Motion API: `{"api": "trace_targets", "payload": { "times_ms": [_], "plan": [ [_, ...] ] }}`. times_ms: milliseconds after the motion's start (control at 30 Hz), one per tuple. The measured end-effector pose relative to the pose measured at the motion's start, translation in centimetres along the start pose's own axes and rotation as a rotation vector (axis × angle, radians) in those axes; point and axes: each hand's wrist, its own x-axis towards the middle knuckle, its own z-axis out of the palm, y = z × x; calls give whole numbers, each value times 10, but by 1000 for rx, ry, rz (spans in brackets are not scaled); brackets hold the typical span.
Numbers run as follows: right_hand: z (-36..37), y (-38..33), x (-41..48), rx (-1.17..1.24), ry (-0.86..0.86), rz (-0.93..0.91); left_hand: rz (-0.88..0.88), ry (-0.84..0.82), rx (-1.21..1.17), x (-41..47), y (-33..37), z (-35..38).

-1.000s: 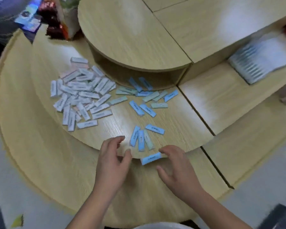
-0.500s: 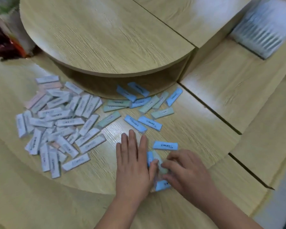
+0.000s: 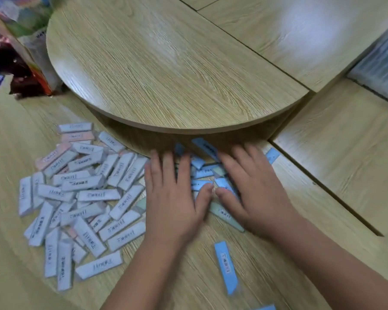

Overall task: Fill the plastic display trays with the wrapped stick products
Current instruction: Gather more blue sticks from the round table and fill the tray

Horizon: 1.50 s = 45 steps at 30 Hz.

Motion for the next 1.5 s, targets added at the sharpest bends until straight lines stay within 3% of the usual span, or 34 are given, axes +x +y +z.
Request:
{"api": "trace_targets", "payload": {
  "times_ms": [100,467,633,733,833,967,1167,1367,1500],
  "plan": [
    [9,-13,19,-113,-127,-78,16,-65,64,6,-2,-1],
    [3,-16,-45,-109,-247,-105,85,-151,20,-48,18,8],
    [-12,5,-64,-3,-164,-114,200,-141,-70,-73,18,5],
    [-20,28,-48,-12,-132,59,49,-64,-78,-61,6,1],
    [-12,30,-41,-38,-246,90,-121,-123,-7,-49,10,-3],
    [-1,17,-58,3,-223,10,3,-180,-18,-60,25,3],
    [-1,10,-65,146,-107,-55,108,-100,-127,-68,26,2],
    [-3,20,-28,32,-240,-121,130,-222,-22,-47,16,-3],
    [-3,20,-44,86,-246,-128,217,-289,-34,-55,22,-3]
  ]
}}
